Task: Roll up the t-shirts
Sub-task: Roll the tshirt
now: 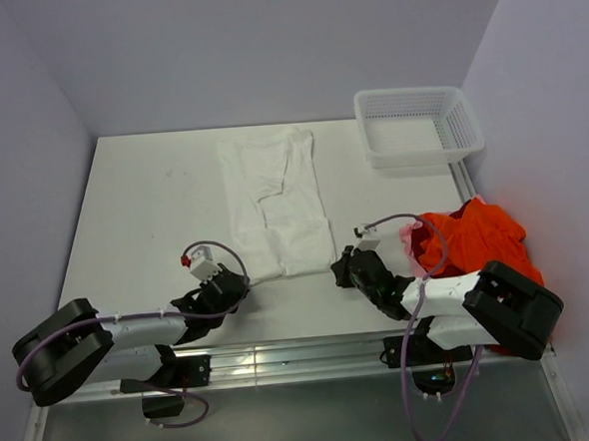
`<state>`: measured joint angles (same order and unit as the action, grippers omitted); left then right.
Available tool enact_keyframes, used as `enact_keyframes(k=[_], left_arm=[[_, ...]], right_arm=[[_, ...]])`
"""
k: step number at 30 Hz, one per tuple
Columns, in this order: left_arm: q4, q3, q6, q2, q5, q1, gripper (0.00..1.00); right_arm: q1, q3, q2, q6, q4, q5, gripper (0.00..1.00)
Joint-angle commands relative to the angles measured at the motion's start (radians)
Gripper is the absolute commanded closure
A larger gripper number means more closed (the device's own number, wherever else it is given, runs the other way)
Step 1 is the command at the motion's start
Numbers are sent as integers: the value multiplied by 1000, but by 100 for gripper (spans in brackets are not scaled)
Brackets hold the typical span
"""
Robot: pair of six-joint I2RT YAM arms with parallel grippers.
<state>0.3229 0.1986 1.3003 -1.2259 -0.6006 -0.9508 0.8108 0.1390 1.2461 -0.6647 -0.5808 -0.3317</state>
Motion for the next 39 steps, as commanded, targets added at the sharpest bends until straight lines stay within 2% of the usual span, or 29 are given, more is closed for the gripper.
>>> enact_keyframes(k=[1, 3, 4, 11, 16, 20, 23, 33, 39], left_arm=[[-320, -5, 14, 17, 87, -6, 100], [-402, 16, 33, 80, 120, -5, 100], [-504, 33, 48, 98, 127, -5, 100], [-738, 128, 50, 269, 189, -2, 100], [-757, 134, -31, 319, 278, 67, 100], [-749, 145, -105, 322, 398, 187, 100], [-803, 197, -130, 330, 418, 204, 100], [-1007, 412, -177, 359, 439, 234, 100], [-1022, 464, -251, 338, 502, 346, 100]], right_arm=[[-2, 86, -33, -38, 191, -4, 100], [-2, 131, -46, -68, 293, 9, 100], [-2, 142, -53, -81, 323, 29, 100], [-1, 209, -151, -137, 530, 63, 100], [-2, 240, -237, -144, 682, 59, 100], [-2, 274, -272, -115, 766, 88, 100], [-2, 310, -289, -70, 825, 109, 100], [-7, 477, -241, 39, 920, 167, 100], [-53, 612, -159, 115, 963, 240, 100]])
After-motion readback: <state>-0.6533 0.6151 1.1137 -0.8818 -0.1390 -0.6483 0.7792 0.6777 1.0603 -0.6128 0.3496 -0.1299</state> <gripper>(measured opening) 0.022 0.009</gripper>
